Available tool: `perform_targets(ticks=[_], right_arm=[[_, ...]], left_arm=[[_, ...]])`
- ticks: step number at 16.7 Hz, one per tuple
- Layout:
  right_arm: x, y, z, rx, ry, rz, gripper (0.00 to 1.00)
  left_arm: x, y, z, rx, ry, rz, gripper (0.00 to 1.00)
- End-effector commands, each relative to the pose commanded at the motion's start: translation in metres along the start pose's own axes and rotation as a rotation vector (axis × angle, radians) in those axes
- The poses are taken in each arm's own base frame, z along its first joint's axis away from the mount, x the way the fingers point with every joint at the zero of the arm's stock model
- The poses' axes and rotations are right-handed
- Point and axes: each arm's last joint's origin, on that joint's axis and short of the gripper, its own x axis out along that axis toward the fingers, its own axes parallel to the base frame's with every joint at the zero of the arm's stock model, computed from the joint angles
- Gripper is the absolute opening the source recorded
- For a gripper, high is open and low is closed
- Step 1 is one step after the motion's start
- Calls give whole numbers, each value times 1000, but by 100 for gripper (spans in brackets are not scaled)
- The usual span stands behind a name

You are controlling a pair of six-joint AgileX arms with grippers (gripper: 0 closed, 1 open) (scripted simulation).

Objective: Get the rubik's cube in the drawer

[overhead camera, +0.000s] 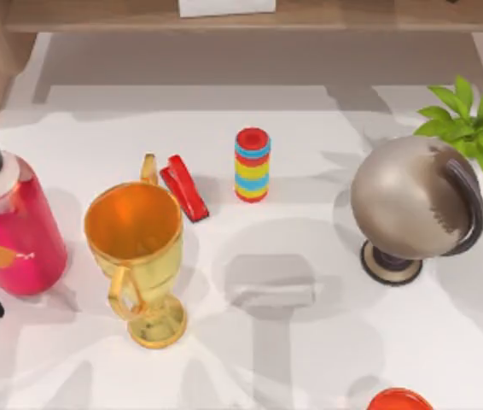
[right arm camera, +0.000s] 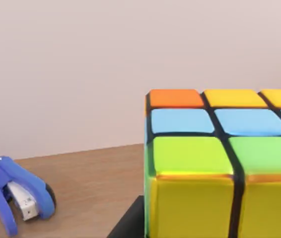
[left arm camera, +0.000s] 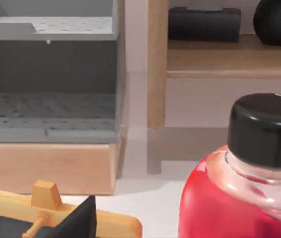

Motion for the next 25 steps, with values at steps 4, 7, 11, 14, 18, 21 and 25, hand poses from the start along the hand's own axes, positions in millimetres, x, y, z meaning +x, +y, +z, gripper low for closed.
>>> perform_targets(ticks=[4, 7, 11, 14, 18, 21, 25], right_arm=[[-7, -85, 44, 18, 74, -158, 0], [-15, -150, 58, -16, 189, -288, 0], [-4, -228, 34, -122, 491, -410, 0], [28, -278, -21, -197, 821, -395, 0], [72, -335, -128, -220, 1260, -239, 0], [91, -360, -199, -188, 1467, -89, 0], [101, -369, -245, -162, 1553, 30, 0]], left_arm=[[0, 0, 0, 0, 0, 0, 100], [0, 0, 0, 0, 0, 0, 100], [0, 0, 0, 0, 0, 0, 100], [0, 0, 0, 0, 0, 0, 100], [0, 0, 0, 0, 0, 0, 100], [0, 0, 0, 0, 0, 0, 100], [0, 0, 0, 0, 0, 0, 100]])
